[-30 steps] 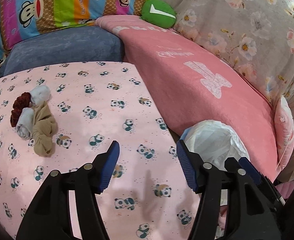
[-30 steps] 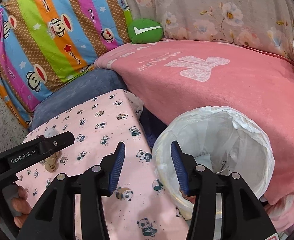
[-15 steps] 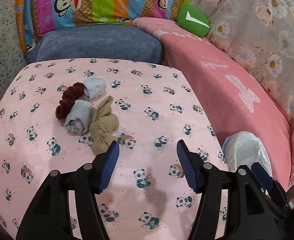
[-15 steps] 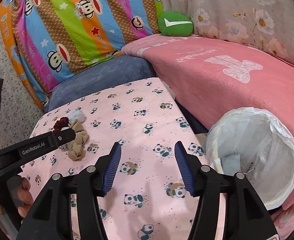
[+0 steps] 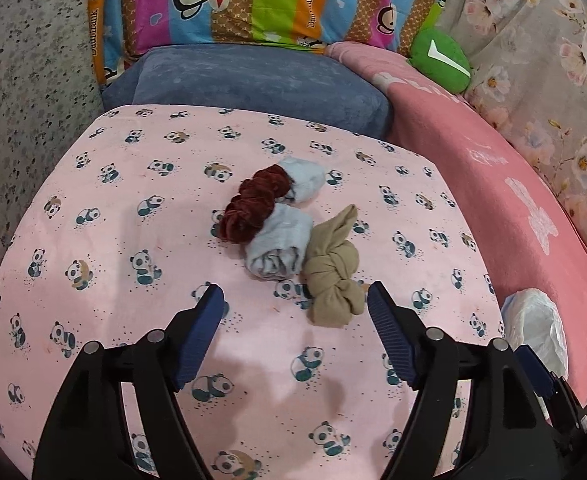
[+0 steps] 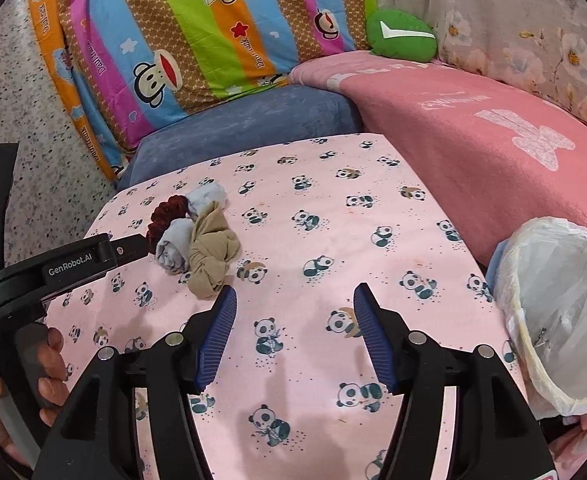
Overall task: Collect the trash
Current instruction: 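Move both tools back over the table toward the remaining cloth items, then grasp the dark red scrunchie with the left gripper while the right gripper grasps the tan cloth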
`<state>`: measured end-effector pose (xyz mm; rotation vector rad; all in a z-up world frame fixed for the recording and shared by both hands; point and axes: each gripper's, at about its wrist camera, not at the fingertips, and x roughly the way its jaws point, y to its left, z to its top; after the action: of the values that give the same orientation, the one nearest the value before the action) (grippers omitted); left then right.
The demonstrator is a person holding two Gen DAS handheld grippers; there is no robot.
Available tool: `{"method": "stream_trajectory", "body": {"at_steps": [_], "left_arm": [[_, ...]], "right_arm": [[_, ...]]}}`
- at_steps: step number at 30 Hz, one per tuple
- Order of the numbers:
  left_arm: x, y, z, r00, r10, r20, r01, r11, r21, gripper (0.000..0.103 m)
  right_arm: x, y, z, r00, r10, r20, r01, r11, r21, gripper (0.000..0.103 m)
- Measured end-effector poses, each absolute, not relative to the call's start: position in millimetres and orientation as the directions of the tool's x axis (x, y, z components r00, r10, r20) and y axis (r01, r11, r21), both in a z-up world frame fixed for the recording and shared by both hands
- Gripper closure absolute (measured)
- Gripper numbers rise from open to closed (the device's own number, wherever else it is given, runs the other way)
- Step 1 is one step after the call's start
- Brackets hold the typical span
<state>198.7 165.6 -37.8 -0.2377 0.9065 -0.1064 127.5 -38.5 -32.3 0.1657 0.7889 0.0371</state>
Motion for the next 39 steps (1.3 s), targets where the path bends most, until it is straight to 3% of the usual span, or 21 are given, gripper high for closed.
{"method": "stream_trajectory", "body": {"at_steps": [11,22,28,30,31,32,33,39], "left_arm": [[235,213,-56,0.607,-0.145,-0.781,-0.071,0.969,-0.235,0.026],[284,209,-73,0.593,-0.214,-0.776,-0.030,0.958,-0.287,0.027],[302,201,-79,0.581,-0.265,-0.770,0.007,0.947,-0.321,0.047],[304,199,-79,0.582,-0.275,-0.765,0.019,0.945,-0.325,0.061],[304,199,-79,0.581,-0.280,-0.764,0.022,0.944,-0.329,0.066],[304,198,-80,0.576,-0.289,-0.765,0.027,0.942,-0.335,0.078],[304,198,-80,0.572,-0.292,-0.766,0.030,0.941,-0.337,0.084],[293,198,-62,0.605,-0.279,-0.746,0.032,0.945,-0.327,0.090]], "right_arm": [[168,13,-58,0.655,0.158,-0.739,-0.046,0.984,0.170,0.039],[220,41,-88,0.616,0.191,-0.764,-0.060,0.979,0.196,0.039],[234,44,-100,0.603,0.191,-0.775,-0.050,0.978,0.202,0.039],[235,43,-103,0.599,0.192,-0.777,-0.043,0.977,0.209,0.041],[235,43,-105,0.598,0.195,-0.778,-0.043,0.976,0.211,0.044],[235,44,-106,0.594,0.202,-0.779,-0.048,0.975,0.217,0.056],[235,44,-108,0.587,0.207,-0.782,-0.052,0.974,0.219,0.067],[224,45,-98,0.602,0.208,-0.771,-0.069,0.975,0.209,0.082]]}}
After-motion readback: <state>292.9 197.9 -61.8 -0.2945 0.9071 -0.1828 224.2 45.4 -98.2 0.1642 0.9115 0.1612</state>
